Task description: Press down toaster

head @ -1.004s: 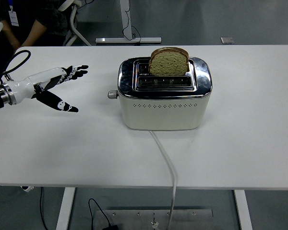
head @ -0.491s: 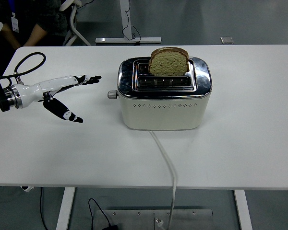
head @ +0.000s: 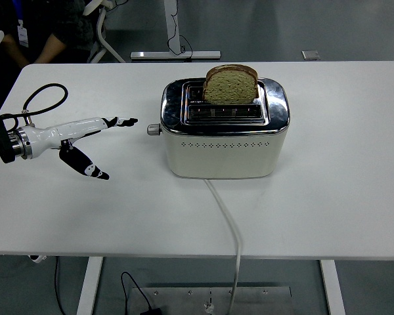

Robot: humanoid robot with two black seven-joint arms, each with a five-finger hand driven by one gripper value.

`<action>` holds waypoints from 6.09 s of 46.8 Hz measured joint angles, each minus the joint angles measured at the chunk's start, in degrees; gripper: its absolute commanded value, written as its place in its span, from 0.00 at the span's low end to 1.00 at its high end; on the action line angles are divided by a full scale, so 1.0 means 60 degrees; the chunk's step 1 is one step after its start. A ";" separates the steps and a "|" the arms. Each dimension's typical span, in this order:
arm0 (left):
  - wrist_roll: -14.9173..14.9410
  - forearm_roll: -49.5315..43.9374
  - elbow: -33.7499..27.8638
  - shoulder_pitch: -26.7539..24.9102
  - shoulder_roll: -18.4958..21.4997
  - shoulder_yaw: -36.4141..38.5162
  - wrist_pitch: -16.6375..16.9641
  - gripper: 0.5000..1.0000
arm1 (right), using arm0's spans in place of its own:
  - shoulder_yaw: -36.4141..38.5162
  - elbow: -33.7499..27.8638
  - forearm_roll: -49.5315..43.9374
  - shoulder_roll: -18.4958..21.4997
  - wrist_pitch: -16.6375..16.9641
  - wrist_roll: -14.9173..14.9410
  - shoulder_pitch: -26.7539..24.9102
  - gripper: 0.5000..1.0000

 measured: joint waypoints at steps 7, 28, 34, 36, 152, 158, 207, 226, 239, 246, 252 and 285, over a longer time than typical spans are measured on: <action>0.0000 0.0000 -0.0001 0.0000 -0.0054 0.0000 0.0016 1.00 | 0.0000 -0.0004 0.0000 0.0000 0.0000 0.0000 0.0001 1.00; 0.0014 0.0073 -0.0002 -0.0027 -0.0297 0.0056 0.0016 1.00 | 0.0000 -0.0003 0.0000 0.0000 0.0000 0.0000 0.0001 1.00; 0.0030 0.0074 -0.0002 -0.0027 -0.0350 0.0058 0.0016 1.00 | 0.0000 -0.0004 0.0000 0.0000 0.0000 0.0001 0.0001 1.00; 0.0030 0.0074 0.0000 -0.0027 -0.0375 0.0063 0.0017 1.00 | 0.0000 -0.0005 0.0000 0.0000 0.0000 0.0000 0.0001 1.00; 0.0072 0.0057 0.0992 0.0309 -0.1319 0.0789 0.0456 1.00 | 0.0000 -0.0003 0.0000 0.0000 0.0000 0.0001 0.0001 1.00; 0.0072 0.0058 0.1131 0.0336 -0.1319 0.0790 0.0464 1.00 | 0.0000 -0.0002 0.0000 0.0000 0.0000 0.0001 0.0001 1.00; 0.0043 -0.4807 0.1578 -0.0753 -0.0329 0.0708 0.0337 1.00 | 0.0000 -0.0004 0.0000 0.0000 0.0000 0.0001 0.0001 1.00; 0.0033 -0.8622 0.2718 -0.0852 -0.1006 0.0655 0.0498 1.00 | 0.0000 -0.0003 0.0000 0.0000 0.0000 0.0002 0.0001 1.00; -0.0015 -1.0334 0.4063 -0.0906 -0.2441 -0.0016 0.1238 1.00 | -0.0001 -0.0002 -0.0001 0.0000 0.0000 0.0001 0.0001 1.00; -0.0036 -1.1132 0.4568 -0.0744 -0.3084 -0.0468 0.1263 1.00 | 0.0000 0.0001 0.0000 0.0000 0.0000 0.0001 0.0001 1.00; -0.0072 -1.1821 0.5185 -0.0618 -0.3547 -0.0558 0.1258 1.00 | 0.0000 -0.0002 0.0000 0.0000 0.0000 0.0001 0.0000 1.00; -0.0085 -1.3531 0.6373 -0.0379 -0.4364 -0.1156 0.0600 1.00 | -0.0008 -0.0002 -0.0004 0.0000 0.0000 -0.0026 0.0043 1.00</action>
